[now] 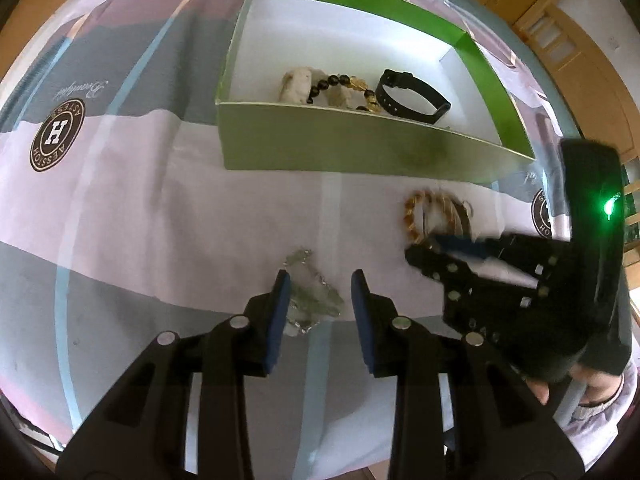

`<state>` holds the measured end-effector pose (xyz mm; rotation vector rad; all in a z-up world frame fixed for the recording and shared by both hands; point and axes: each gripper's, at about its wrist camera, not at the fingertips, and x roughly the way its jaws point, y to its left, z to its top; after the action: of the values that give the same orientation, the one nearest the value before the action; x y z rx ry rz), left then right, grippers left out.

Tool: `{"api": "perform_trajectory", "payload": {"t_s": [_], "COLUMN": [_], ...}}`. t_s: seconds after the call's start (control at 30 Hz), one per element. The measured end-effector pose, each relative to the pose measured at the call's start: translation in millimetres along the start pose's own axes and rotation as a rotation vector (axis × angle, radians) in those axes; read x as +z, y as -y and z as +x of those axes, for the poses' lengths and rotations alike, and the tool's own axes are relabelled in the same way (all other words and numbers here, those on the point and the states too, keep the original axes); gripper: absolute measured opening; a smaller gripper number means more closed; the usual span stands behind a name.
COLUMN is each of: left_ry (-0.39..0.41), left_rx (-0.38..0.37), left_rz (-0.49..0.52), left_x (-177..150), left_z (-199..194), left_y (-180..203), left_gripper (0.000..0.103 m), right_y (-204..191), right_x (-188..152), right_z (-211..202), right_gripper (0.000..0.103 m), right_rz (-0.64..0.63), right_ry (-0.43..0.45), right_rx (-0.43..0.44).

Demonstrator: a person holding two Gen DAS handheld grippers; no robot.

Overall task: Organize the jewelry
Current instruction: 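Close the right gripper on the silver bangle while the left gripper moves toward a silver ring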

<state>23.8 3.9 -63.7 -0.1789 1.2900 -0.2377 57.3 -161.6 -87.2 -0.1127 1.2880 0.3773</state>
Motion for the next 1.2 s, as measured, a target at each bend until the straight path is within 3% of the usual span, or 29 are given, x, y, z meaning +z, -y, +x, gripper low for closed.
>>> {"api": "perform_trajectory", "payload": {"t_s": [0.07,0.1,0.13,0.17,0.27,0.37,0.43,0.63,0.77,0.83,0.97,1.07,1.2], "left_ry": [0.003,0.004,0.004,0.003,-0.002,-0.016,-0.024,-0.047,-0.041,-0.034,-0.039,-0.062,-0.085], "left_rx": [-0.004,-0.003,-0.002,-0.001,0.009,0.019,0.024,0.053,0.046,0.036,0.037,0.040,0.061], "left_rz": [-0.010,-0.014,-0.017,-0.020,-0.021,-0.017,-0.014,-0.020,-0.030,-0.035,-0.038,-0.032,-0.028], "left_x": [0,1,1,1,-1,0,0,-1,1,2,1,-2,-3], "left_z": [-2,-3,-3,-3,-3,2,5,13,11,8,6,11,23], "left_y": [-4,-5,-7,-7,-8,-6,-5,-5,-9,-10,-14,-14,-9], "left_gripper": [0.031,0.031,0.033,0.033,0.034,0.034,0.034,0.039,0.040,0.041,0.043,0.047,0.048], "right_y": [-5,-6,-7,-8,6,39,49,3,-16,-17,6,28,48], "right_x": [-5,-8,-10,-14,-14,-13,-13,-25,-27,-23,-13,-10,-9], "right_z": [7,4,1,-10,-40,-44,-33,-10,4,2,-26,-34,-24], "right_gripper": [0.020,0.016,0.014,0.013,0.013,0.016,0.016,0.016,0.015,0.005,0.005,0.005,0.005], "right_rz": [-0.003,0.003,0.009,0.009,0.040,0.149,0.186,0.040,-0.033,-0.016,0.064,0.139,0.204], "right_ry": [-0.065,-0.093,-0.117,-0.123,-0.024,0.012,-0.025,-0.118,-0.146,-0.123,-0.028,0.017,-0.003], "right_rx": [0.052,0.121,0.199,0.334,0.404,0.304,0.267,0.213,0.122,0.123,0.180,0.142,0.092]}}
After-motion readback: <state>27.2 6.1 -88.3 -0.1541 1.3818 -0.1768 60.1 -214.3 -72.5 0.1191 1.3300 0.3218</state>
